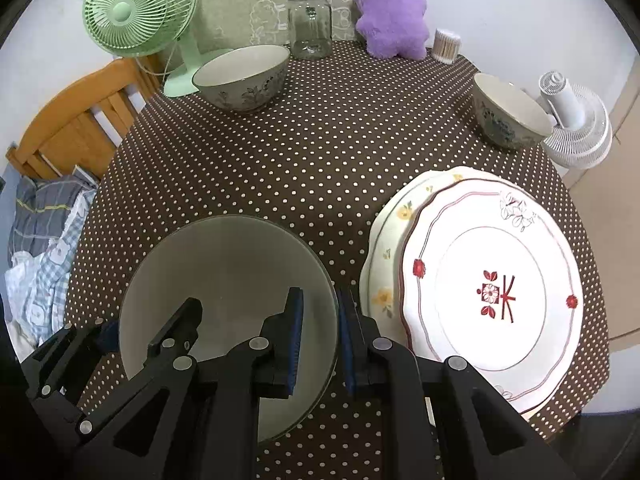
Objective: Organize plates and bowls
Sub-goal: 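Lift the grey bowl and carry it toward the plate stack, then lower the grey bowl beside the plates and open both grippers, then move both grippers to the grey bowl by the green fan and grasp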
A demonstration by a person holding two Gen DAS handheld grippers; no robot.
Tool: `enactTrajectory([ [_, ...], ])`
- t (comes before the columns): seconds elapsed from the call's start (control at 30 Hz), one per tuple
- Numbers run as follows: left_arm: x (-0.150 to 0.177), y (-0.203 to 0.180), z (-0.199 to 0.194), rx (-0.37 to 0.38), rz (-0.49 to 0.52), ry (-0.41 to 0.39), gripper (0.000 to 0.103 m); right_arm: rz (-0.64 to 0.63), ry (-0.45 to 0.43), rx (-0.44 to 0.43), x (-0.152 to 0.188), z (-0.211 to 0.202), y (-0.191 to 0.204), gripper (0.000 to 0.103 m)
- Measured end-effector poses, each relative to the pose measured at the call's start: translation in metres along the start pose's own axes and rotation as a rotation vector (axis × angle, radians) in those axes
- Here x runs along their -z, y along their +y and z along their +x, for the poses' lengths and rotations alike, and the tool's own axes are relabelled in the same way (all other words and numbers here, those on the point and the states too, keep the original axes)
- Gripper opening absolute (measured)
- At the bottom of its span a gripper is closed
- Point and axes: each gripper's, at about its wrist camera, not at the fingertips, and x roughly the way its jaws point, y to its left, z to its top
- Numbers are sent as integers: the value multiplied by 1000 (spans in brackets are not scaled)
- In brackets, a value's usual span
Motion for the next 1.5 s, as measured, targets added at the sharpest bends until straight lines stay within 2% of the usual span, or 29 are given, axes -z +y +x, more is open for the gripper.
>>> enactTrajectory([
  [0.3,0,-3,-3,-3,36,22,38,-4,19,-3,2,1,-1,21],
  [0.33,0,-3,-4,-1,39,20,41,-14,24,-5,2,1,-1,21],
  [0.43,-1,-3,-12,3,46,-1,66,-36,23,-4,2,-3,0,23],
  [0.47,-3,-3,-16,-11,51,-11,67,-45,18,-3,1,-5,0,32],
  [0.5,-5,-3,-18,-20,55,-15,68,-50,11,-5,0,-8,0,36],
  [0.53,-7,-2,-21,-19,53,-15,74,-53,0,-4,-2,-12,0,45],
  [0.57,-10,0,-24,-17,46,-21,76,-54,-9,-11,-3,-15,-1,59],
  [0.63,-15,0,-32,-18,44,-38,77,-51,-34,-32,-6,-23,-3,68],
  [0.83,-27,-1,-54,-37,50,-72,83,-90,-82,-36,-17,-44,0,72],
  [1.1,-52,1,-83,-43,-9,-109,83,-106,-127,-70,-37,-76,1,72],
  [1.3,-78,-5,-101,-78,-33,-157,83,-118,-174,-119,-66,-96,-4,72],
  [1.5,-106,-7,-111,-119,-43,-208,83,-121,-219,-119,-96,-102,-6,72],
])
